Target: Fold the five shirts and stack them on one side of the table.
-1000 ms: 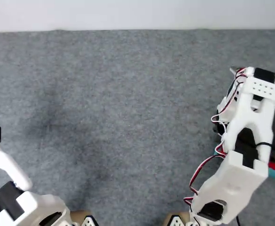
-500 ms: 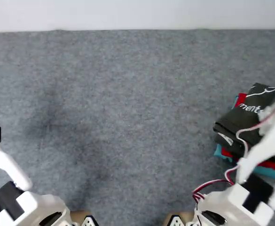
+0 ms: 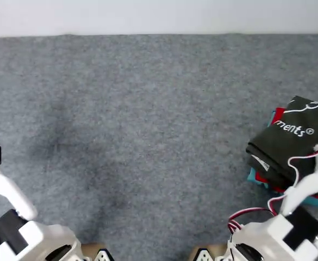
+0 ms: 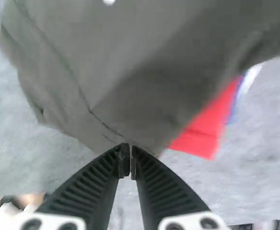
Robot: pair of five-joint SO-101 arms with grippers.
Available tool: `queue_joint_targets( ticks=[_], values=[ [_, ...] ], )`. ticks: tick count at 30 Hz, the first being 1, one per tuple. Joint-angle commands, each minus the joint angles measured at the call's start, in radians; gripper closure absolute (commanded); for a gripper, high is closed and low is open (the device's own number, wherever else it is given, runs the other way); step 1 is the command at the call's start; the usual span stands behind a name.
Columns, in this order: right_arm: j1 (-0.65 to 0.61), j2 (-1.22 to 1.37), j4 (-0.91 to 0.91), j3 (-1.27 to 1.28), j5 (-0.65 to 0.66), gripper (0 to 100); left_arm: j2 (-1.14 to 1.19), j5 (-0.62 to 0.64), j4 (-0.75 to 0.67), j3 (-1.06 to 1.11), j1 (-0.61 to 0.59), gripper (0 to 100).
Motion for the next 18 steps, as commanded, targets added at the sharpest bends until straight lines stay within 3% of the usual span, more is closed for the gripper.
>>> queue_joint_targets(
  ticks=[1, 9, 14, 18],
  values=[
    [-0.016, -0.056, -0.067, -0.123, 0.003, 99.0, -0.044, -0.009, 0.012, -0.007, 0.002, 98],
    [0.041, 0.117, -0.466, -0.124, 0.003, 99.0, -0.044, -0.009, 0.012, -0.007, 0.002, 98],
    [0.097, 0.298, -0.579, -0.124, 0.009, 99.0, -0.044, -0.009, 0.012, -0.007, 0.005, 98],
    [0.116, 0.332, -0.572, -0.160, 0.005, 99.0, -0.046, -0.009, 0.012, -0.007, 0.003, 98]
  ],
)
